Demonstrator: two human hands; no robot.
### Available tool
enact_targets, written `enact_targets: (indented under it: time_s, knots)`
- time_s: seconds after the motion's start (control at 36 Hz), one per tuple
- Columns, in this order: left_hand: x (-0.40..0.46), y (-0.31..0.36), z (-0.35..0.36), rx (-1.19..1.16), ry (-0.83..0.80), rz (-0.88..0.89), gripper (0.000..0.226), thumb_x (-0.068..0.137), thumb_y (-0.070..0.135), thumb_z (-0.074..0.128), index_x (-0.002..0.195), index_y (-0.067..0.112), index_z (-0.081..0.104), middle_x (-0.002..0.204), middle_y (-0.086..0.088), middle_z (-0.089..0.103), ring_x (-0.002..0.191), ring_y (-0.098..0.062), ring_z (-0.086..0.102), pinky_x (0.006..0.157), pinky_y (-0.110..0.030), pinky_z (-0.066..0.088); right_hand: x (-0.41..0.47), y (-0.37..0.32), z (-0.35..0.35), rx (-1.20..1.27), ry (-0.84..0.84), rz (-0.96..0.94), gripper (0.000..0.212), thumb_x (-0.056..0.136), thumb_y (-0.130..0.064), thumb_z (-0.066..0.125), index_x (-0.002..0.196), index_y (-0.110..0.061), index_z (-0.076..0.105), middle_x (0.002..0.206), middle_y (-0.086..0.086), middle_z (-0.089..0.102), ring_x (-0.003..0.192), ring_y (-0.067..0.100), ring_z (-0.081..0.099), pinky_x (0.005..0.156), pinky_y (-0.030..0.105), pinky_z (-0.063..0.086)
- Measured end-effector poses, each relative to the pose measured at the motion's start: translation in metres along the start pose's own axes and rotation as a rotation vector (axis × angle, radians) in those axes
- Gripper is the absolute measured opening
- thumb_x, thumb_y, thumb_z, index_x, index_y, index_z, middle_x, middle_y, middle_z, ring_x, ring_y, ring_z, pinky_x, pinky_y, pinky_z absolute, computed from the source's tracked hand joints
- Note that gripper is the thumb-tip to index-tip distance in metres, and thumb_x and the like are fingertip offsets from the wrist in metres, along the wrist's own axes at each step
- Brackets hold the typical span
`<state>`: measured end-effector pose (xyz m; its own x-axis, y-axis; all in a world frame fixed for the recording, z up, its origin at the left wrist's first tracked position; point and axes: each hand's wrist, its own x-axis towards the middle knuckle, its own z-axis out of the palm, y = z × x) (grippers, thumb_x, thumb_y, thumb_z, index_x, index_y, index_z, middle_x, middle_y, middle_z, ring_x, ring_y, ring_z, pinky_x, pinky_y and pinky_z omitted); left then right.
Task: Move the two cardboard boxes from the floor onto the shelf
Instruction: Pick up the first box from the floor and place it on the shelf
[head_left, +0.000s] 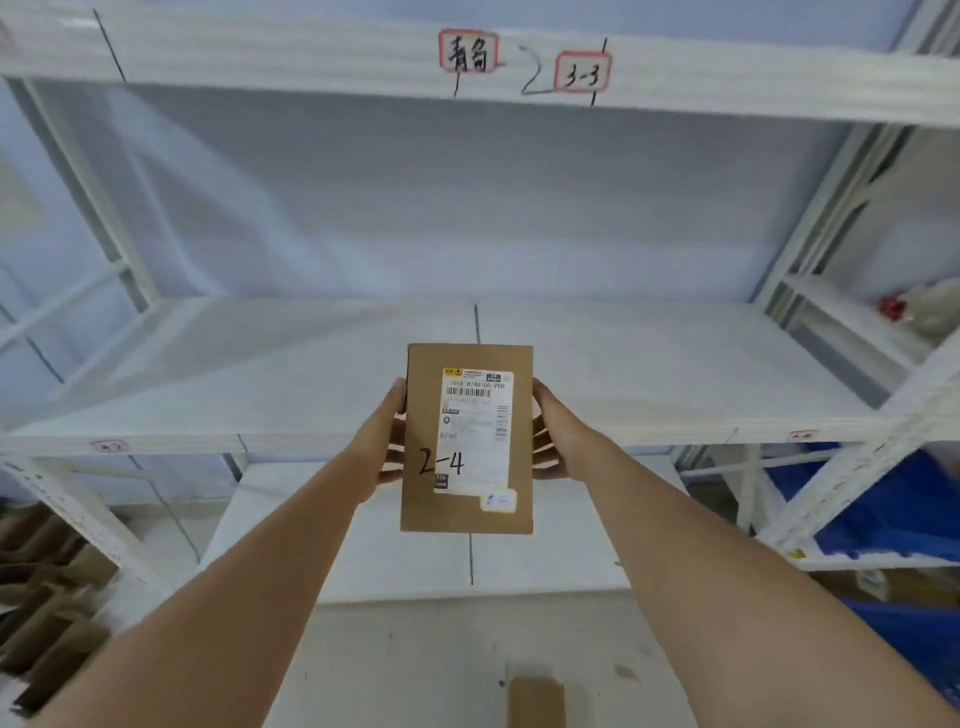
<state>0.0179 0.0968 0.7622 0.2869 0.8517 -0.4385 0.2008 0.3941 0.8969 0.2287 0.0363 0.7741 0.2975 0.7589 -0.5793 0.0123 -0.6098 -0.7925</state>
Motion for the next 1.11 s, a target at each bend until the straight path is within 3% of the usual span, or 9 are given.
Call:
enact_targets:
  time_s: [0.14, 0.19, 0.28, 0.33, 0.42, 0.53, 0.69, 0.86, 1.11]
  knots:
    - [-0.025, 0.053, 0.008, -0.065, -0.006, 0.191, 0.066, 0.091, 0.069, 0.024, 0.087, 0.021, 0.069, 0.089, -0.006, 0.070, 0.092, -0.026, 0.061, 0.103, -0.046, 0.041, -0.024, -0.055, -0.009, -0.006, 0.028, -0.104, 0.068, 0.088, -0.066, 0.029, 0.093, -0.006, 0.060, 0.079, 0.009, 0.064, 0.070, 0.023, 0.062, 0.072, 0.032, 0.054]
    - [-0.030, 0.068, 0.010, -0.158, -0.063, 0.178, 0.075, 0.087, 0.074, 0.026, 0.105, 0.017, 0.072, 0.106, -0.011, 0.073, 0.098, -0.030, 0.068, 0.096, -0.047, 0.052, -0.033, -0.072, -0.011, -0.003, 0.037, -0.152, 0.067, 0.089, -0.065, 0.027, 0.094, -0.007, 0.060, 0.083, 0.009, 0.064, 0.072, 0.022, 0.062, 0.066, 0.029, 0.054]
    - [-0.037, 0.083, 0.012, -0.180, -0.135, 0.209, 0.069, 0.092, 0.067, 0.022, 0.113, 0.020, 0.069, 0.098, -0.005, 0.078, 0.086, -0.025, 0.075, 0.075, -0.040, 0.061, -0.044, -0.092, -0.012, -0.029, 0.063, -0.202, 0.070, 0.090, -0.066, 0.024, 0.098, -0.008, 0.062, 0.084, 0.009, 0.066, 0.073, 0.021, 0.063, 0.062, 0.029, 0.052]
    - [-0.044, 0.093, 0.013, -0.165, -0.117, 0.220, 0.064, 0.092, 0.065, 0.028, 0.121, 0.020, 0.064, 0.109, -0.007, 0.074, 0.097, -0.030, 0.071, 0.087, -0.046, 0.056, -0.051, -0.102, -0.013, -0.063, 0.064, -0.216, 0.073, 0.088, -0.066, 0.025, 0.104, -0.006, 0.063, 0.089, 0.011, 0.068, 0.074, 0.022, 0.064, 0.064, 0.029, 0.053]
    - [-0.054, 0.105, 0.011, -0.161, -0.050, 0.243, 0.059, 0.089, 0.066, 0.039, 0.110, 0.020, 0.067, 0.118, -0.014, 0.070, 0.102, -0.034, 0.067, 0.100, -0.052, 0.048, -0.060, -0.115, -0.016, -0.105, 0.041, -0.239, 0.070, 0.088, -0.067, 0.026, 0.098, -0.008, 0.062, 0.093, 0.012, 0.068, 0.078, 0.023, 0.065, 0.075, 0.033, 0.054]
    - [-0.059, 0.123, 0.009, -0.153, 0.046, 0.216, 0.074, 0.075, 0.078, 0.044, 0.120, 0.022, 0.063, 0.112, -0.009, 0.072, 0.105, -0.033, 0.067, 0.101, -0.054, 0.046, -0.072, -0.135, -0.015, -0.043, 0.018, -0.334, 0.056, 0.092, -0.062, 0.029, 0.080, -0.016, 0.059, 0.083, 0.004, 0.064, 0.077, 0.018, 0.060, 0.086, 0.036, 0.050]
    - [-0.058, 0.145, 0.005, -0.206, 0.083, 0.219, 0.107, 0.041, 0.089, 0.050, 0.126, 0.025, 0.057, 0.111, -0.007, 0.073, 0.103, -0.033, 0.069, 0.097, -0.055, 0.048, -0.086, -0.155, -0.015, 0.032, -0.033, -0.431, 0.048, 0.094, -0.060, 0.031, 0.077, -0.023, 0.057, 0.079, -0.001, 0.061, 0.074, 0.015, 0.058, 0.078, 0.031, 0.049]
    - [-0.056, 0.153, 0.002, -0.198, 0.103, 0.238, 0.109, 0.040, 0.089, 0.052, 0.129, 0.026, 0.053, 0.112, -0.007, 0.072, 0.103, -0.033, 0.069, 0.097, -0.056, 0.048, -0.086, -0.160, -0.025, 0.040, -0.063, -0.439, 0.047, 0.092, -0.061, 0.038, 0.082, -0.019, 0.058, 0.083, 0.002, 0.064, 0.081, 0.018, 0.062, 0.090, 0.038, 0.050]
    - [-0.058, 0.163, 0.008, -0.203, 0.084, 0.257, 0.104, 0.043, 0.088, 0.052, 0.127, 0.027, 0.054, 0.112, -0.007, 0.073, 0.104, -0.033, 0.069, 0.098, -0.055, 0.049, -0.090, -0.166, -0.037, 0.051, -0.061, -0.435, 0.047, 0.091, -0.060, 0.041, 0.087, -0.016, 0.058, 0.086, 0.004, 0.065, 0.088, 0.021, 0.062, 0.088, 0.038, 0.050]
